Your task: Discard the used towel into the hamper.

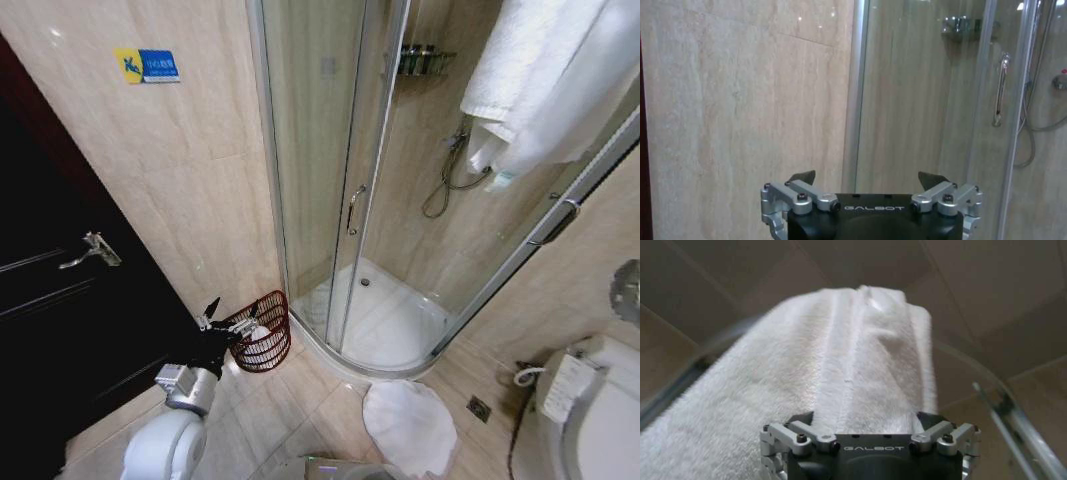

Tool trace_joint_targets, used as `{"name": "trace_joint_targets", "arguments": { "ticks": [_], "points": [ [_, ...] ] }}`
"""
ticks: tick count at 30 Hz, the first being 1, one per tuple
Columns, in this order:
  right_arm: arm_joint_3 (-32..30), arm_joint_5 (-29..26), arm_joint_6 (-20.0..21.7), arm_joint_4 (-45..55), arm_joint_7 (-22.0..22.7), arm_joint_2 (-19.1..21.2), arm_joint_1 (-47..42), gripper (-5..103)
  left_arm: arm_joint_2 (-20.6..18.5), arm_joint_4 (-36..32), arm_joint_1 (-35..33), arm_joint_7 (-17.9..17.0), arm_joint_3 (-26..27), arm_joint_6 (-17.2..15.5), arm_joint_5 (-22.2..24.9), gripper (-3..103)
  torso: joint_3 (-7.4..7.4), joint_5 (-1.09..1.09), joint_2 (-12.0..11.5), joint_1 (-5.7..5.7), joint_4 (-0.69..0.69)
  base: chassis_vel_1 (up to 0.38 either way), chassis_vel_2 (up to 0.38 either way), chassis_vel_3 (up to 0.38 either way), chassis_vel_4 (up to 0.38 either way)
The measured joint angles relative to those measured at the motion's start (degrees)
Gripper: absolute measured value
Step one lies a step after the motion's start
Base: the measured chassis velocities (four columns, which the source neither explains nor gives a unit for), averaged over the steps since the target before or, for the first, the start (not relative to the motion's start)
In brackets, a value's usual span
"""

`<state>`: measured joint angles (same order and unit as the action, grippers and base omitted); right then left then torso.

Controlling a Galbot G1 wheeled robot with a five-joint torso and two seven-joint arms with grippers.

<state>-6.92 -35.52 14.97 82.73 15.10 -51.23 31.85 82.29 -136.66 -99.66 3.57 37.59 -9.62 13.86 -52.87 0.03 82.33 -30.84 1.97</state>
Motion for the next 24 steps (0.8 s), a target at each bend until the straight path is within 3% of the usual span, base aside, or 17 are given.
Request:
{"name": "trace_joint_targets", "arguments": {
  "ticks": [4,12,24],
  "points": [
    [0.68,-0.70,0.16,-1.81,-0.68,0.24,1.41,103,0.00,0.00,0.00,0.00,0.00,0.00,0.00,100,0.00,-0.02,0.00,0.00,-0.01,0.000,0.000,0.000,0.000],
    [2.50,-5.82,1.08,-2.20,-1.58,0.34,2.61,81,0.00,0.00,0.00,0.00,0.00,0.00,0.00,100,0.00,-0.03,0.01,0.00,0.01,0.000,0.000,0.000,0.000],
    [2.87,-7.09,1.22,-1.52,-1.54,0.77,2.99,49,0.00,0.00,0.00,0.00,0.00,0.00,0.00,100,0.00,-0.03,0.01,0.00,0.00,0.000,0.000,0.000,0.000]
  ]
}}
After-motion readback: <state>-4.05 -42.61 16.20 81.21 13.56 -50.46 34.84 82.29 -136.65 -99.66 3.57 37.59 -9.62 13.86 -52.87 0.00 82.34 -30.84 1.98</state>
